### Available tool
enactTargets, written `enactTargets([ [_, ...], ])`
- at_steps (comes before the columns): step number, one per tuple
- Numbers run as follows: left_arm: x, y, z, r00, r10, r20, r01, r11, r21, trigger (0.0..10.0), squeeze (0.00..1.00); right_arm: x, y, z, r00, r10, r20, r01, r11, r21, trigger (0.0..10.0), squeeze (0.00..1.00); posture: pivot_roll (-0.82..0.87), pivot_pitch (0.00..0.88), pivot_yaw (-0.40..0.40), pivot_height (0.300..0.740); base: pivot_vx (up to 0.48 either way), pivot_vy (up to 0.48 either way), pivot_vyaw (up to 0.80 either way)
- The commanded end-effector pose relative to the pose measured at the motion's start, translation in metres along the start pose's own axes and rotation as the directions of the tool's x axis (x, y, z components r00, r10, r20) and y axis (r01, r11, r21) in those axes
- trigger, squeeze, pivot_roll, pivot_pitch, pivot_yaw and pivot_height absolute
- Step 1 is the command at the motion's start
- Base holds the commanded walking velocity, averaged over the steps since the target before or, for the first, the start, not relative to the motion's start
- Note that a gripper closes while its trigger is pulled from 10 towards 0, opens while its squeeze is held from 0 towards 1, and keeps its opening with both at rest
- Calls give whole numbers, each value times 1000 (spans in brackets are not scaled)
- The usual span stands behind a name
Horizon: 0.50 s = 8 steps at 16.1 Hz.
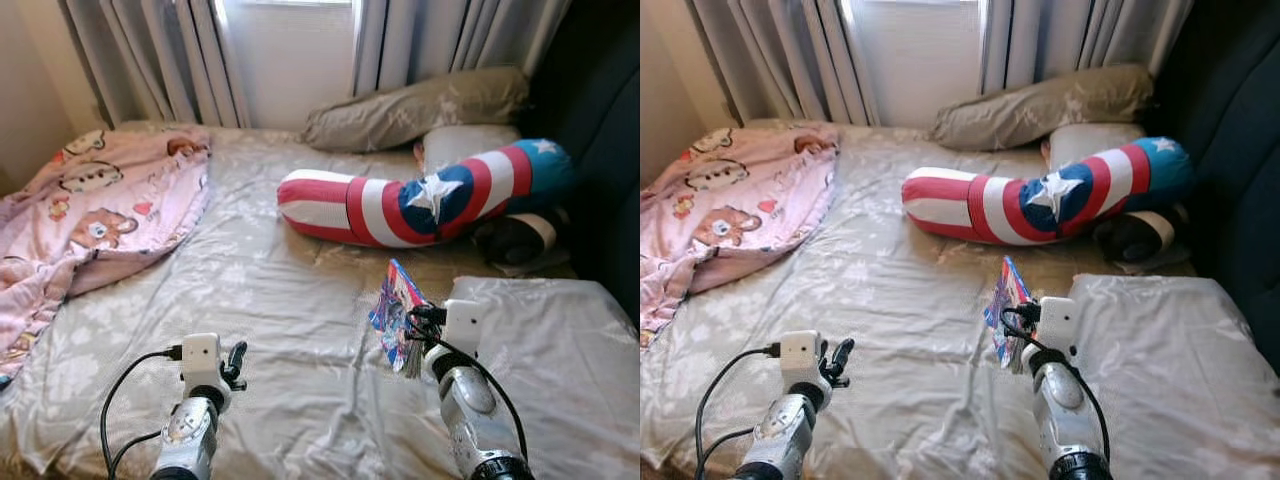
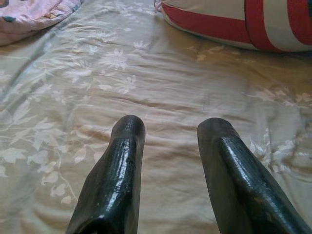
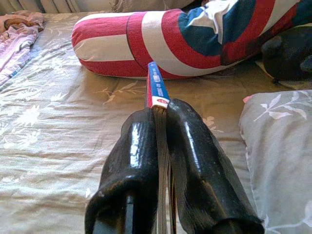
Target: Clean up the room
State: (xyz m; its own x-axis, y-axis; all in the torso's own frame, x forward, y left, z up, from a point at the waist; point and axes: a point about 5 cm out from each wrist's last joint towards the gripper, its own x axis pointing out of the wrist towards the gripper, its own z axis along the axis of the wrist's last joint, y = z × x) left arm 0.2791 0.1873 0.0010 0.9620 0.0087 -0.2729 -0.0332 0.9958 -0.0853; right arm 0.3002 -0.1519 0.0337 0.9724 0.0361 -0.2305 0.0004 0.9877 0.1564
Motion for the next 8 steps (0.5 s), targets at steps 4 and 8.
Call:
enactTargets([
  [4, -1, -2, -1, 1000, -13, -5, 13, 1000, 1, 10000, 0, 1, -5, 10, 998, -21, 63, 20, 999, 28, 10000, 0, 58, 0, -20, 662, 0, 0, 0],
  [8, 0, -2, -1, 1000, -15, -8, 15, 1000, 5, 10000, 0, 1, -7, 8, 998, -26, 56, 24, 999, 26, 10000, 0, 57, 0, -18, 662, 0, 0, 0],
])
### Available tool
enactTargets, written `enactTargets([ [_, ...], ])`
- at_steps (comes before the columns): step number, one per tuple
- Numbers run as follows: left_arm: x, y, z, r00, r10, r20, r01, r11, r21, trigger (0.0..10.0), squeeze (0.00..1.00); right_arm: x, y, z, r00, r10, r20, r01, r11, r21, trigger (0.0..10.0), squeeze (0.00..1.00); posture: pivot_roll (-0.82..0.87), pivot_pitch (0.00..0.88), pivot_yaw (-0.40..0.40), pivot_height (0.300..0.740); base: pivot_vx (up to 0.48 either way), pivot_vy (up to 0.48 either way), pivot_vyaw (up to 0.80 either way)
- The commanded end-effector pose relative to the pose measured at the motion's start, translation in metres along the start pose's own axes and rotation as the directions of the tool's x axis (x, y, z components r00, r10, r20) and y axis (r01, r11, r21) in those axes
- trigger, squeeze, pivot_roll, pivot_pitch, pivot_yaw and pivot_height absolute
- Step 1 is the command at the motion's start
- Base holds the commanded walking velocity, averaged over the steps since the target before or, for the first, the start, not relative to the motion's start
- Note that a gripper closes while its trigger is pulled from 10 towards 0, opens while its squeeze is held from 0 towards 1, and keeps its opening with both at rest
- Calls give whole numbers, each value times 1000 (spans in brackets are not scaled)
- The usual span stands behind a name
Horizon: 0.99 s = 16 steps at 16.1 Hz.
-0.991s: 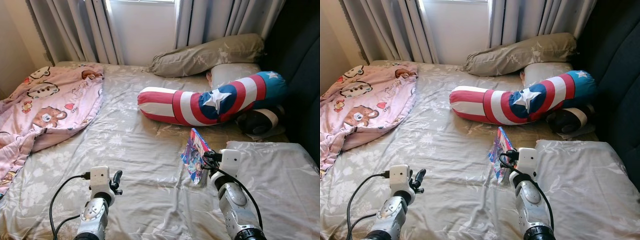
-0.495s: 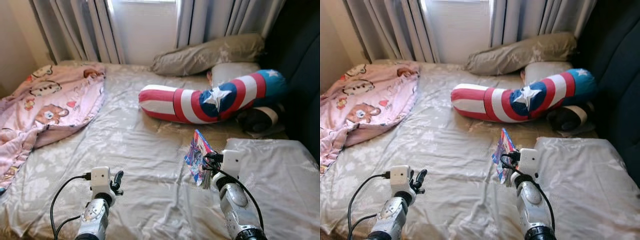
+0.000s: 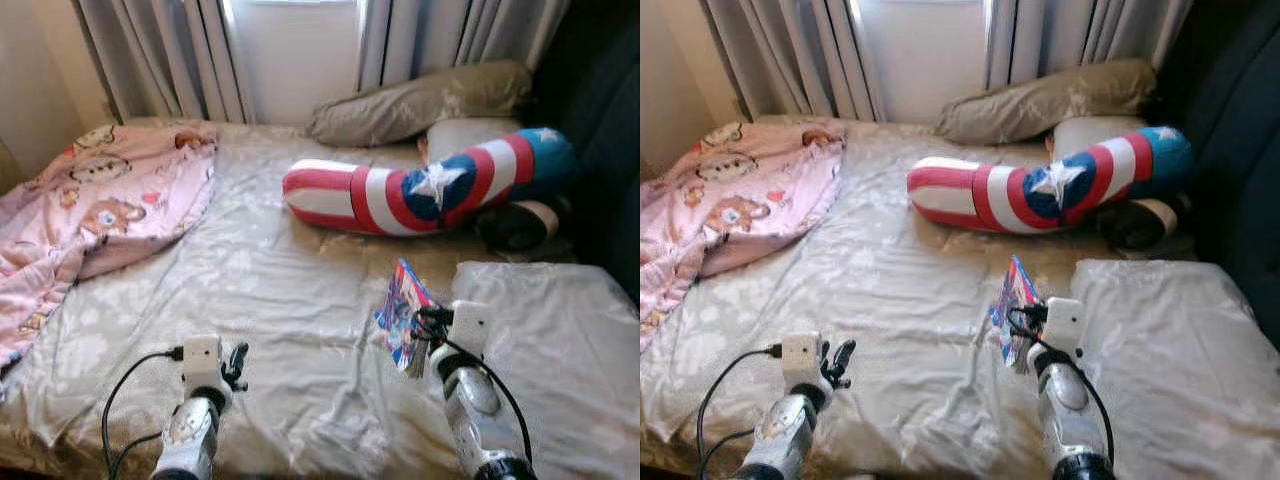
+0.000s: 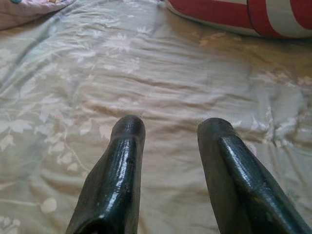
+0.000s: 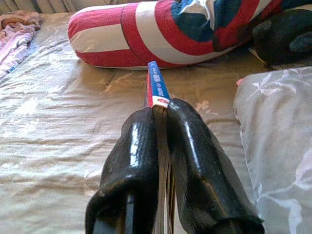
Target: Clean up the room
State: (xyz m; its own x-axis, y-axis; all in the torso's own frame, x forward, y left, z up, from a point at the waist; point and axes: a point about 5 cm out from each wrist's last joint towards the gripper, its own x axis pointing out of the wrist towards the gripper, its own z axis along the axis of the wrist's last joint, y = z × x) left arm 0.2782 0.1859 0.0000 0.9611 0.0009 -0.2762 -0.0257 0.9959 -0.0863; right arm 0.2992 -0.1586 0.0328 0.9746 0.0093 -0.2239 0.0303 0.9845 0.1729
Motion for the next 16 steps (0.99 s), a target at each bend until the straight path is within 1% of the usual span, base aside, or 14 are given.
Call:
enactTargets([
  [1, 0, 0, -1, 1000, -5, -8, 5, 1000, 4, 10000, 0, 2, -1, 7, 999, 4, 48, -5, 1000, 13, 10000, 0, 59, 0, -18, 662, 0, 0, 0],
  [2, -1, 1, -2, 1000, -4, -13, 4, 1000, 4, 10000, 0, 3, -4, 4, 999, -9, 34, 8, 1000, 12, 10000, 0, 61, 0, -18, 662, 0, 0, 0],
  [4, -2, 2, -3, 1000, -5, -12, 5, 1000, 7, 10000, 0, 4, -11, 2, 999, -43, 13, 42, 998, 48, 10000, 0, 70, 0, -15, 662, 0, 0, 0],
  [6, -3, 4, -3, 1000, -2, -10, 2, 1000, 10, 10000, 0, 6, -15, 2, 999, -47, 2, 46, 994, 102, 10000, 0, 76, 0, -13, 662, 0, 0, 0],
  [8, -5, 9, -4, 1000, 5, -9, -5, 1000, 17, 10000, 0, 11, -20, 6, 997, -71, 15, 67, 979, 193, 10000, 0, 91, 0, -3, 662, 0, 0, 0],
  [9, -6, 11, -4, 1000, 6, -10, -6, 1000, 22, 10000, 0, 13, -20, 9, 997, -71, 12, 67, 981, 182, 10000, 0, 95, 7, 2, 662, 0, 0, 0],
  [10, -7, 12, -5, 1000, 7, -11, -7, 1000, 26, 10000, 0, 16, -17, 12, 999, -46, 16, 42, 983, 180, 10000, 0, 97, 8, 4, 662, 0, 0, 0],
  [11, -8, 14, -5, 1000, 4, -12, -4, 999, 34, 10000, 0, 20, -10, 17, 999, -9, 36, 2, 983, 186, 10000, 0, 103, 18, 14, 662, 0, 0, 0],
  [12, -8, 15, -5, 1000, 3, -13, -2, 999, 38, 10000, 0, 22, -8, 19, 999, 3, 44, -11, 981, 192, 10000, 0, 105, 20, 15, 662, 0, 0, 0],
  [13, -10, 17, -6, 1000, 1, -13, -1, 999, 47, 10000, 0, 25, -4, 25, 997, 16, 73, -32, 975, 220, 10000, 0, 124, 34, 26, 662, 0, 0, 0],
  [14, -12, 20, -7, 1000, 2, -12, -1, 999, 52, 10000, 0, 28, -2, 29, 995, 14, 97, -41, 959, 282, 10000, 0, 131, 38, 30, 662, 0, 0, 0],
  [15, -14, 23, -8, 1000, 1, -16, 0, 998, 68, 10000, 0, 32, -3, 33, 995, -9, 101, -32, 917, 399, 10000, 0, 145, 50, 40, 662, 0, 0, 0],
  [16, -16, 25, -9, 1000, -2, -18, 3, 997, 79, 10000, 0, 33, -2, 32, 996, -13, 87, -24, 909, 417, 10000, 0, 149, 54, 43, 662, 0, 0, 0],
])
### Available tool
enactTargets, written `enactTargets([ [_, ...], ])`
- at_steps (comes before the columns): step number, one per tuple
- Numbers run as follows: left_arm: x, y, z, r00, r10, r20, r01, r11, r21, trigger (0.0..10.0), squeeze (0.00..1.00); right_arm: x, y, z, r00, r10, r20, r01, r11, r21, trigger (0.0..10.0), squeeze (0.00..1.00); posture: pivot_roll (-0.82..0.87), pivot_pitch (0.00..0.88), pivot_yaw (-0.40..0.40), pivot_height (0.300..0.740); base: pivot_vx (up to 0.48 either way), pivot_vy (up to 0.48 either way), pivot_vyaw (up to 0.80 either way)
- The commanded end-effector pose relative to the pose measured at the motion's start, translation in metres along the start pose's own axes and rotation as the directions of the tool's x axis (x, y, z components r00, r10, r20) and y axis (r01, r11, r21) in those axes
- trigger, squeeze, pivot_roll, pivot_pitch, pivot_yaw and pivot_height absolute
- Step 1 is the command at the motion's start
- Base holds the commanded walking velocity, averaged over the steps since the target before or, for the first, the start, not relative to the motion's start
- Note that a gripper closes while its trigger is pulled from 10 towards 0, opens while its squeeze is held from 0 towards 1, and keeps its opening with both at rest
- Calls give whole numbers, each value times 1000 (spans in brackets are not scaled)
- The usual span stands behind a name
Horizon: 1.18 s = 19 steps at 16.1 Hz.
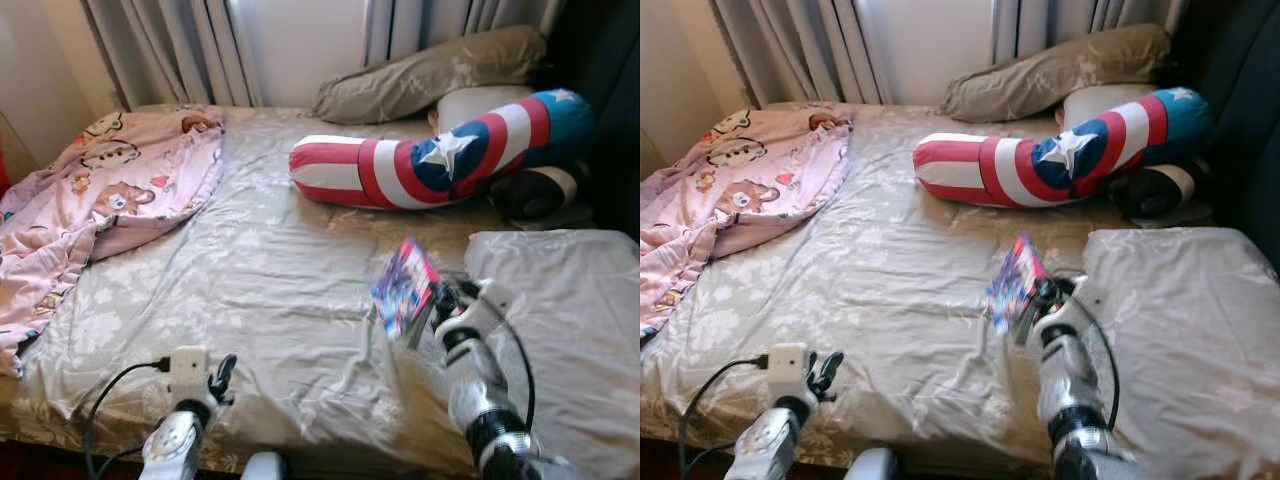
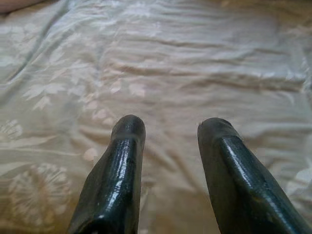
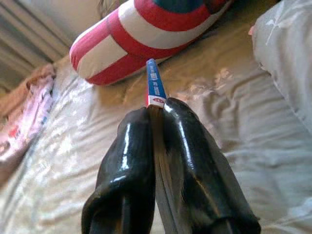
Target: Clean up the room
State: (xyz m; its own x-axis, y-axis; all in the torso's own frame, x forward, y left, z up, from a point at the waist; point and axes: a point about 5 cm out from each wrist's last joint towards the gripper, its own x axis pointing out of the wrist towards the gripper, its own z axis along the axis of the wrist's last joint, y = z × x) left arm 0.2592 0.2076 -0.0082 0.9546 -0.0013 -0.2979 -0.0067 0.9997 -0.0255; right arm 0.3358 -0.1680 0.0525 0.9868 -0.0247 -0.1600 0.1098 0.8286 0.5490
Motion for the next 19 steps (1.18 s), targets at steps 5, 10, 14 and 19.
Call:
enactTargets([
  [5, -16, 15, -9, 1000, -3, -3, 3, 999, 47, 10000, 0, 3, -6, -1, 999, -41, -24, 46, 976, 213, 10000, 0, 196, 106, 67, 662, 0, 0, 0],
  [10, -35, 16, -18, 1000, -25, 0, 25, 998, 66, 10000, 0, -16, -40, -19, 979, -176, -101, 194, 956, 218, 10000, 0, 224, 170, 79, 662, 0, 0, 0],
  [14, -52, 15, -27, 999, -38, -22, 39, 997, 70, 10000, 0, -28, -56, -26, 959, -259, -115, 275, 947, 164, 10000, 0, 223, 232, 90, 662, 0, 0, 0],
  [19, -62, 16, -28, 999, -32, -37, 35, 997, 72, 10000, 0, -34, -68, -25, 930, -350, -109, 361, 927, 101, 10000, 0, 236, 253, 94, 662, 0, 0, 0],
])
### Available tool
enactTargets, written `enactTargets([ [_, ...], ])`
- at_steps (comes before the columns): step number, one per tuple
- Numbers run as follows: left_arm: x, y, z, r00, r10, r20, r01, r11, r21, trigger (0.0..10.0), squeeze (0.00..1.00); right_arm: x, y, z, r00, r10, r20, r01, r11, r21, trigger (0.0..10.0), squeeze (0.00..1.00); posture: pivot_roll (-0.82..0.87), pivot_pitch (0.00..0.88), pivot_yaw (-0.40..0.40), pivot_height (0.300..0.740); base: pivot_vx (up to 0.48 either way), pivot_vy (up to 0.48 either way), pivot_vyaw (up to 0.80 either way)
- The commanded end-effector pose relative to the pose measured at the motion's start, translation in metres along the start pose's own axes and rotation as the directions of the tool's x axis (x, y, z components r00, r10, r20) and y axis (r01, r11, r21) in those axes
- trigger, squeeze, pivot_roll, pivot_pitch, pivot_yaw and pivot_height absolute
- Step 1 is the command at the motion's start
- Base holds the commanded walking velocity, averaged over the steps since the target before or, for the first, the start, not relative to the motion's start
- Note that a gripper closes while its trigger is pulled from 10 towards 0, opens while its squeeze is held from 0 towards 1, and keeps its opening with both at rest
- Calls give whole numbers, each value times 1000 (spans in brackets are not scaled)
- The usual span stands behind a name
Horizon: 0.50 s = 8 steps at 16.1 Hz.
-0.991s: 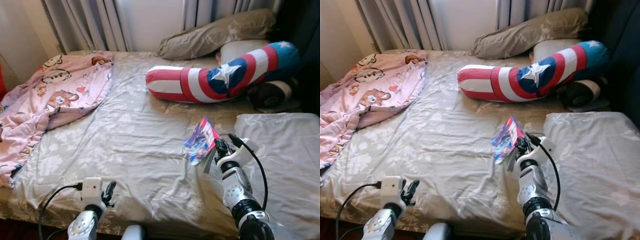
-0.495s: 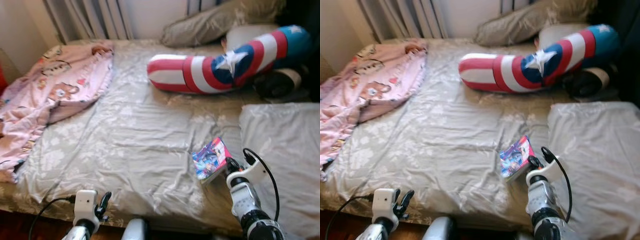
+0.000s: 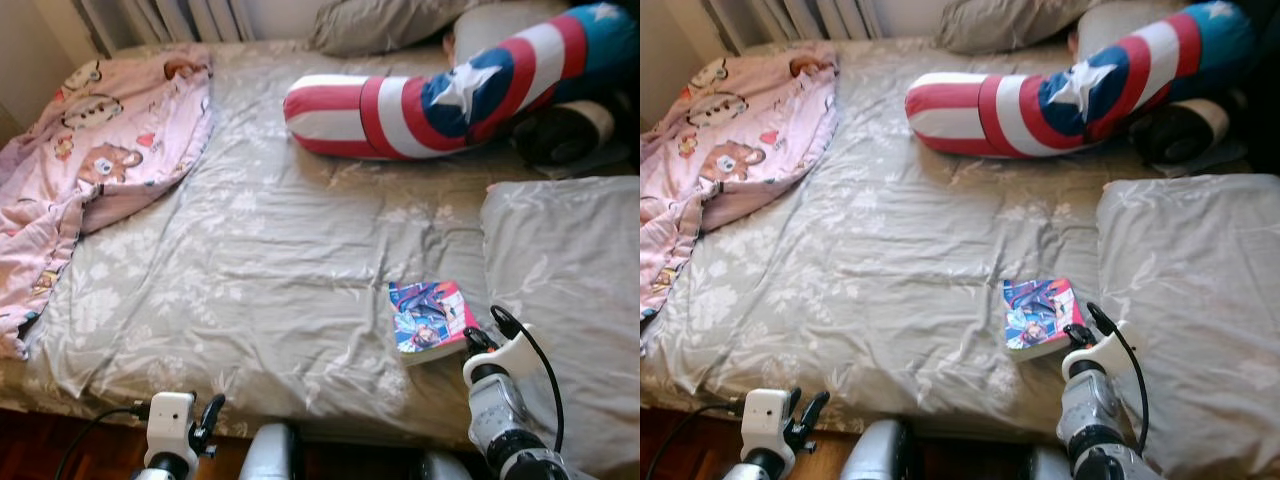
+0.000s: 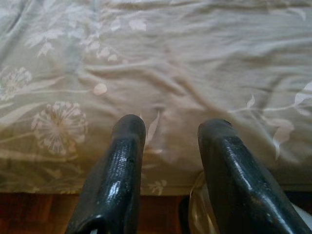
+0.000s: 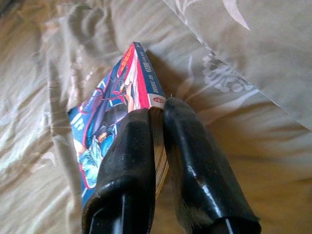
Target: Clean up the room
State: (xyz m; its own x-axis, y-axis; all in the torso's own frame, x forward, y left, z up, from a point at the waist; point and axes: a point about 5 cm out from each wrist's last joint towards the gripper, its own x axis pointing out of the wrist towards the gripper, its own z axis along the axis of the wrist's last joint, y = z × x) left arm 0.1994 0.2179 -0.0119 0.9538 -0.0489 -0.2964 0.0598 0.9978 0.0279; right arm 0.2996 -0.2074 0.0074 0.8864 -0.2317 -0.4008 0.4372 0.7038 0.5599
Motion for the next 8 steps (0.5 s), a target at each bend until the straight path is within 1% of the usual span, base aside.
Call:
enactTargets([
  [1, -8, 6, -8, 999, 16, -46, -16, 1000, 2, 10000, 0, -3, -11, -4, 998, -59, -4, 59, 998, -4, 10000, 0, 237, 254, 95, 662, 0, 0, 0],
  [4, -9, 7, -7, 998, 17, -56, -17, 1000, 2, 10000, 0, -3, -13, -2, 997, -80, 1, 80, 997, -14, 10000, 0, 231, 250, 96, 662, 0, 0, 0],
  [5, -9, 6, -6, 998, -6, -62, 7, 1000, 13, 10000, 0, -3, -13, -2, 997, -72, 0, 72, 997, -20, 10000, 0, 229, 249, 95, 662, 0, 0, 0],
  [8, -9, 7, -6, 998, 4, -65, -4, 1000, 8, 10000, 0, -4, -15, -3, 997, -80, -3, 80, 996, -33, 10000, 0, 238, 246, 101, 662, 0, 0, 0],
])
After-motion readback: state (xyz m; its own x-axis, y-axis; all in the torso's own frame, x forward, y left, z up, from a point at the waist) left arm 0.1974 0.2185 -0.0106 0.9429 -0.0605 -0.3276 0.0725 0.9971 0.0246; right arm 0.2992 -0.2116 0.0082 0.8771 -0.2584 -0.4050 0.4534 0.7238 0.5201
